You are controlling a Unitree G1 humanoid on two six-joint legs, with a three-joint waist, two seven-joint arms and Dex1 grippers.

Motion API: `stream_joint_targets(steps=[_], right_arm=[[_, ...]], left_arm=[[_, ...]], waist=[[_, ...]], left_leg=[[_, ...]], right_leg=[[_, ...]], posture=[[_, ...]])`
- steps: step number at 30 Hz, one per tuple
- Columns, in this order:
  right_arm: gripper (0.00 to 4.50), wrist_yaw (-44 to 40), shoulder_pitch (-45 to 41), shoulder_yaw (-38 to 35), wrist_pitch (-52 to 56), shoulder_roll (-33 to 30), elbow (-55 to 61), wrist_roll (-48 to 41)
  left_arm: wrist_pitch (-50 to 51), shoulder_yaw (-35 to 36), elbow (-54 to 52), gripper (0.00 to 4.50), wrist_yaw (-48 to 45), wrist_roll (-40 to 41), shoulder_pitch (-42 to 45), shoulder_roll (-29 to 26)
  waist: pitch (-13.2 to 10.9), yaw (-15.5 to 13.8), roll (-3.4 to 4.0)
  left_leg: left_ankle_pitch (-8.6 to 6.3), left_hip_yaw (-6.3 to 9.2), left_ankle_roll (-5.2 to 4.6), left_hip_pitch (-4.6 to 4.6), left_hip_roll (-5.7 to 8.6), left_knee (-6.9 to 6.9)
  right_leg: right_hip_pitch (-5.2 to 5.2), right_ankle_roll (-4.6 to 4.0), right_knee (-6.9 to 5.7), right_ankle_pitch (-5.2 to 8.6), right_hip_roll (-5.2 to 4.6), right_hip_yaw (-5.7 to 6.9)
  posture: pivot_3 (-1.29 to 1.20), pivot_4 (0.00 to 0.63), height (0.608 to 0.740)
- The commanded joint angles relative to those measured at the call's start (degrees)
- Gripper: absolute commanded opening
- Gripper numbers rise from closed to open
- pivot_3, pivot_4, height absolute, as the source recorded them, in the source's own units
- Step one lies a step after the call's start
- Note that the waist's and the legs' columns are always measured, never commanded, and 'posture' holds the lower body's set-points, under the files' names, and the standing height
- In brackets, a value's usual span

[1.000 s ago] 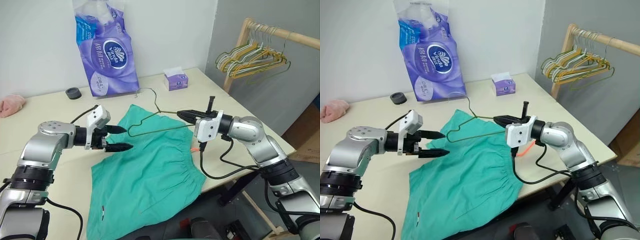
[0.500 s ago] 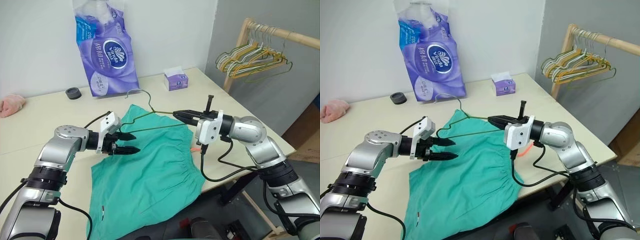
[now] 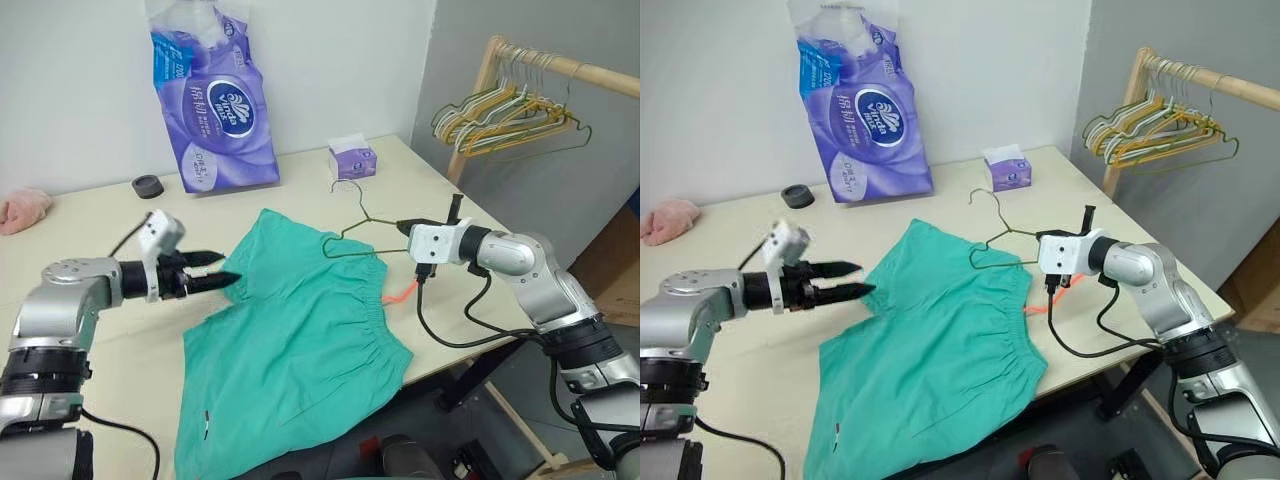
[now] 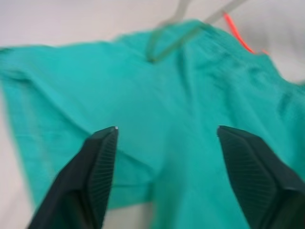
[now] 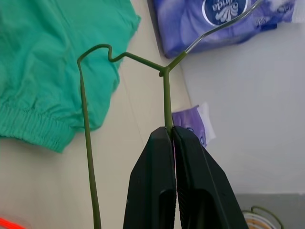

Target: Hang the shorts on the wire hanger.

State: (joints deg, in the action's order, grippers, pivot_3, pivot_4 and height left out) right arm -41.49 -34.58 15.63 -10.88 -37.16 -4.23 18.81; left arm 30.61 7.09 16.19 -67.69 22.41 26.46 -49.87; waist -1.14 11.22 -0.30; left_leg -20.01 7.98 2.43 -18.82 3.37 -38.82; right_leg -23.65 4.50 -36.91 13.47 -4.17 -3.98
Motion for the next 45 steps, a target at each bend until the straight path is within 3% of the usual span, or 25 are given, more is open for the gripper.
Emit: stream_joint_targets(steps=[1,11,28,32,43,45], right_arm=[[0.0,-1.3,-0.2,-1.3,-2.4,0.6,4.4,-3.8],[0.0,-4.7,-1.1,-3.4,-6.5,2.1,7.5,-13.6],[0.0,-6.6,-0.8,-3.5,-6.2,3.8,12.0,-19.6],[0.0,-6.8,-0.3,-3.5,-6.0,3.6,12.5,-19.6],[0.0,-7.7,0.9,-2.3,-5.9,2.9,12.3,-17.5],[0.0,-8.7,1.6,-1.3,-6.2,1.7,12.1,-16.2]], left_arm=[[-5.7,-1.0,-1.5,4.48,-0.2,-1.6,2.5,1.0],[-13.8,-7.6,-0.8,4.48,-6.4,-5.3,7.3,2.2],[-12.8,-12.2,2.9,4.48,-9.5,-7.1,8.8,6.2],[-10.2,-11.6,1.4,3.62,-10.0,-5.5,8.9,6.8],[-6.8,-12.1,-3.0,0.23,-9.8,-4.0,6.6,7.0],[-7.1,-12.3,-2.9,0.01,-9.5,-4.6,6.3,6.9]], waist=[[0.0,0.1,0.0],[0.0,0.1,-0.01],[0.0,0.1,0.0],[0.0,0.2,0.0],[0.0,0.1,0.0],[0.0,0.0,0.0]], left_leg=[[0.0,0.0,0.0,0.0,-0.03,0.0],[-0.01,0.01,0.01,-0.01,-0.05,0.0],[-0.01,0.02,0.0,0.0,-0.03,0.0],[-0.01,0.01,0.0,0.0,-0.03,-0.01],[-0.01,0.01,0.0,0.0,-0.04,-0.01],[-0.01,0.02,0.0,-0.01,-0.04,-0.01]], right_leg=[[0.0,0.0,0.01,0.0,-0.01,0.0],[0.0,0.0,0.01,0.0,-0.02,0.01],[0.0,0.0,0.0,0.0,0.0,0.01],[0.0,0.0,0.0,0.0,0.0,0.01],[0.0,0.0,0.0,0.0,0.0,0.0],[0.0,0.0,0.01,0.0,0.0,0.0]], posture=[[-0.2,0.0,0.74],[-0.2,0.0,0.74],[-0.21,0.0,0.74],[-0.22,0.0,0.74],[-0.21,0.0,0.74],[-0.21,0.0,0.74]])
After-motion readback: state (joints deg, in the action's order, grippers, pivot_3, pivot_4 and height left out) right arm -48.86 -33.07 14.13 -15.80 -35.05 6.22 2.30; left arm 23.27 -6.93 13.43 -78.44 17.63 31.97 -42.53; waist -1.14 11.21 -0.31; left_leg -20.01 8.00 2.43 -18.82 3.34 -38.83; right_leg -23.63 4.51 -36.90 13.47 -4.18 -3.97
